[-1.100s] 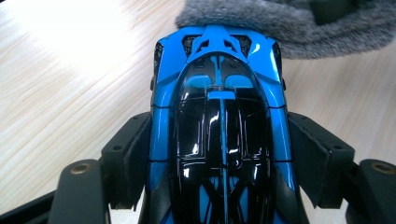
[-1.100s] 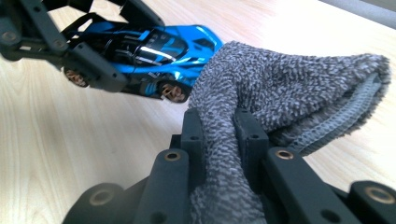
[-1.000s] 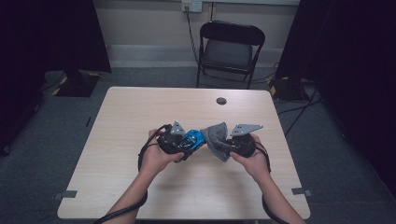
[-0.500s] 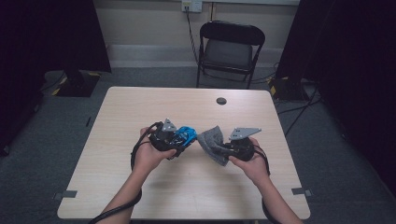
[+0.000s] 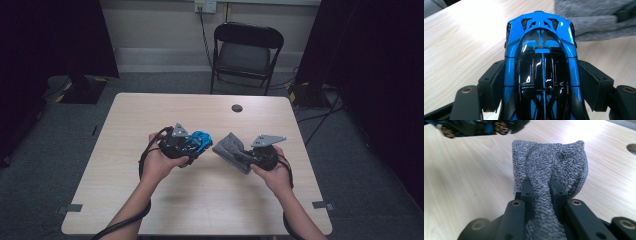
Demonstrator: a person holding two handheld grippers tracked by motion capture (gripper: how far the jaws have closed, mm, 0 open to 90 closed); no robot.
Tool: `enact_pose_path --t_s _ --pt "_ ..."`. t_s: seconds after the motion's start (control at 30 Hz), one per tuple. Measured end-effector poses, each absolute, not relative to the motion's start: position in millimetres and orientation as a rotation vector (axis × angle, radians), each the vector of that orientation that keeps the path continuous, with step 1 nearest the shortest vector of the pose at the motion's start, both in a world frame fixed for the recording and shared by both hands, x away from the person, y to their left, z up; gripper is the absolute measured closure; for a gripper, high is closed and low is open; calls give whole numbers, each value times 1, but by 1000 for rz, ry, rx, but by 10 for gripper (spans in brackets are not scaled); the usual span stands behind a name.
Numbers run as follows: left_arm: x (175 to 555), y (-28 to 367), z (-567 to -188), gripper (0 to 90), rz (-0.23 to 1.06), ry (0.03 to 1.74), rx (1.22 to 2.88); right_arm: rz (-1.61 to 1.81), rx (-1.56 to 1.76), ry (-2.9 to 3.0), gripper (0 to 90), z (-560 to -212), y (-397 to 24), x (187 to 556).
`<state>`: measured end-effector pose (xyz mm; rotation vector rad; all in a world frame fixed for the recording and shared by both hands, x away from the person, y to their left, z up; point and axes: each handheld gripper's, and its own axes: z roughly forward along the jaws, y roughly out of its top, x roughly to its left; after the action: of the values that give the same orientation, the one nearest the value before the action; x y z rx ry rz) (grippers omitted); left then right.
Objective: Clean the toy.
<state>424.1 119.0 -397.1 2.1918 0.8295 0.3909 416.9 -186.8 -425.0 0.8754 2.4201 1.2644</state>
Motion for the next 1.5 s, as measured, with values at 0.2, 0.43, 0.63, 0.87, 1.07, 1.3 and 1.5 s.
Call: enact_pose_path --t_s 0.2,0.43,0.63,0.87,1.07,1.3,1.5 --pt "422 105 -392 284 374 785 2187 1271 901 2391 764 -425 -181 419" --pt "423 99 -393 284 356 784 2188 1334 851 2401 764 -424 -164 417" --pt "422 100 -394 283 355 787 2190 1350 825 2410 764 -426 -159 415" --pt "423 97 -394 283 345 785 2178 1383 787 2425 765 -429 -152 413" --pt "424 94 -393 284 338 786 2185 1401 728 2443 765 -430 -144 409" --pt "427 91 -395 283 329 799 2179 1420 670 2472 765 -432 -135 403" --pt "430 88 -396 284 326 806 2181 1438 639 2489 765 -435 -127 399"
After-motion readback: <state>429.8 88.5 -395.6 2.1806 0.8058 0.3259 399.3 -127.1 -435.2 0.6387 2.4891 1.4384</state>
